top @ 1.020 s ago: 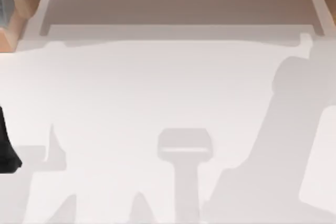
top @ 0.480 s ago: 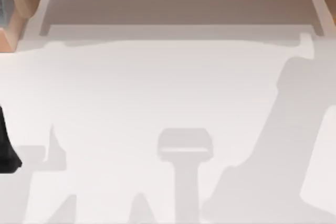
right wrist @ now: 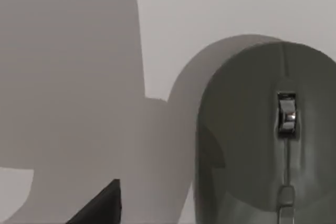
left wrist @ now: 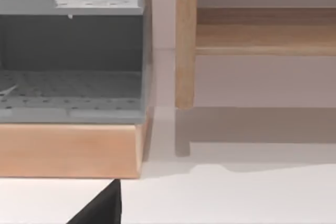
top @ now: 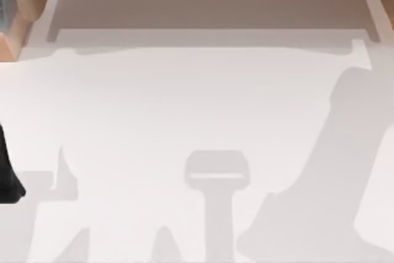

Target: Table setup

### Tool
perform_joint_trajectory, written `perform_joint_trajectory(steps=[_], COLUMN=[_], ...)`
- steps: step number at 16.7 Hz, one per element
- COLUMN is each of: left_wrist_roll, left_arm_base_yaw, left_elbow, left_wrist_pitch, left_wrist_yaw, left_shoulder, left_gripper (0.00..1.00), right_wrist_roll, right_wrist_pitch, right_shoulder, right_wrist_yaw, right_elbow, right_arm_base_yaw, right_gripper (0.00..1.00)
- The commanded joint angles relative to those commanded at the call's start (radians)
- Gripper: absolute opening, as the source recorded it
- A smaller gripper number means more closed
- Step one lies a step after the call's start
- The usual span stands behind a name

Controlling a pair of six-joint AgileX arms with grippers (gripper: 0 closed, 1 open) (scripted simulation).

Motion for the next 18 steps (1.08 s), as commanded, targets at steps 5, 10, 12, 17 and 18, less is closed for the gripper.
perform_joint_trajectory(steps=[5, 10, 12, 17, 18], left_wrist_roll=[0.0, 0.0, 0.0, 0.0, 0.0], left_arm_base_yaw=[0.0, 0.0, 0.0, 0.0, 0.0], left_elbow=[0.0, 0.0, 0.0, 0.0, 0.0], left_wrist_pitch=[0.0, 0.0, 0.0, 0.0, 0.0], left_wrist_yaw=[0.0, 0.0, 0.0, 0.0, 0.0], left_shoulder=[0.0, 0.0, 0.0, 0.0, 0.0], left_gripper=[1.0, 1.0, 1.0, 1.0, 1.0], right_wrist_roll=[0.001, 0.001, 0.001, 0.001, 0.001], right_wrist_pitch=[0.01, 0.01, 0.01, 0.01, 0.01], right_shoulder=[0.012, 0.012, 0.012, 0.012, 0.012], right_wrist_yaw=[-0.001, -0.001, -0.001, -0.001, -0.001], right_elbow=[-0.006, -0.006, -0.006, -0.006, -0.006], right_arm_base_yaw=[0.002, 0.002, 0.002, 0.002, 0.002], right_gripper=[1.0, 0.62, 0.47, 0.1, 0.02])
